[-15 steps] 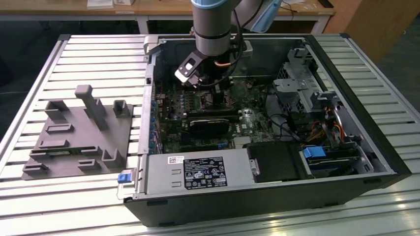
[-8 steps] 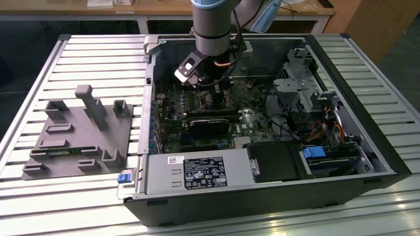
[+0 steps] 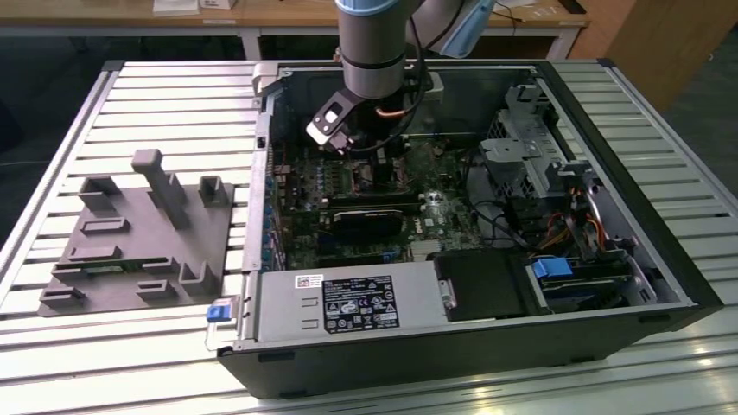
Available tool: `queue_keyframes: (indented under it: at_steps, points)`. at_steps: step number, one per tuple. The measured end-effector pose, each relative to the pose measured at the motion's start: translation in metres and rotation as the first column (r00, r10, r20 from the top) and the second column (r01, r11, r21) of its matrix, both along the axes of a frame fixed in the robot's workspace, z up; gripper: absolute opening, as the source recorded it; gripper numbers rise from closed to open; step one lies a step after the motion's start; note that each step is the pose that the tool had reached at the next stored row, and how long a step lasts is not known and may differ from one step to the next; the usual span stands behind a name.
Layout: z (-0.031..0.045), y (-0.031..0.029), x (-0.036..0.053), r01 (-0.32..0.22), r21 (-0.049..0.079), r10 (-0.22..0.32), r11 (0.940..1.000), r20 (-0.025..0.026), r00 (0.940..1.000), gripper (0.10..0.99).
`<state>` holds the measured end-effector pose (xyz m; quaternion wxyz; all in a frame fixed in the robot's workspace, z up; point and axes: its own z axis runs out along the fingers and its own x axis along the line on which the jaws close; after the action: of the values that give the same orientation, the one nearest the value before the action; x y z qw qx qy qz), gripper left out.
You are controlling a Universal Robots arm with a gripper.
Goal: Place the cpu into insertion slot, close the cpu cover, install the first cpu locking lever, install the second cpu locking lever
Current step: 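Place the cpu into insertion slot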
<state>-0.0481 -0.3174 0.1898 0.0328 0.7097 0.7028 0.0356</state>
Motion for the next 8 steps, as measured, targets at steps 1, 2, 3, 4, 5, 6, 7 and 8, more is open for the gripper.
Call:
queue_keyframes:
  at_steps: [1,2,3,4,5,6,7,8]
  points:
    - [-0.0001,0.0000,0.0000,0.000,0.000,0.000,1.0000,0.0000,1.0000,0.541]
    - [-0.0002,0.0000,0.0000,0.000,0.000,0.000,1.0000,0.0001,1.0000,0.541]
    - [-0.0003,0.0001,0.0000,0.000,0.000,0.000,1.0000,0.0003,1.0000,0.541]
    - [-0.0003,0.0001,0.0001,0.000,0.001,0.000,1.0000,0.0003,1.0000,0.541]
    - [-0.0003,0.0001,0.0001,0.000,0.001,0.000,1.0000,0.0003,1.0000,0.541]
    - [-0.0004,0.0001,0.0001,0.000,0.001,0.000,1.0000,0.0004,1.0000,0.541]
    - [-0.0007,0.0002,0.0002,0.000,0.001,0.000,1.0000,0.0010,1.0000,0.553]
    - [-0.0010,0.0004,0.0003,0.000,0.002,0.000,1.0000,0.0016,1.0000,0.553]
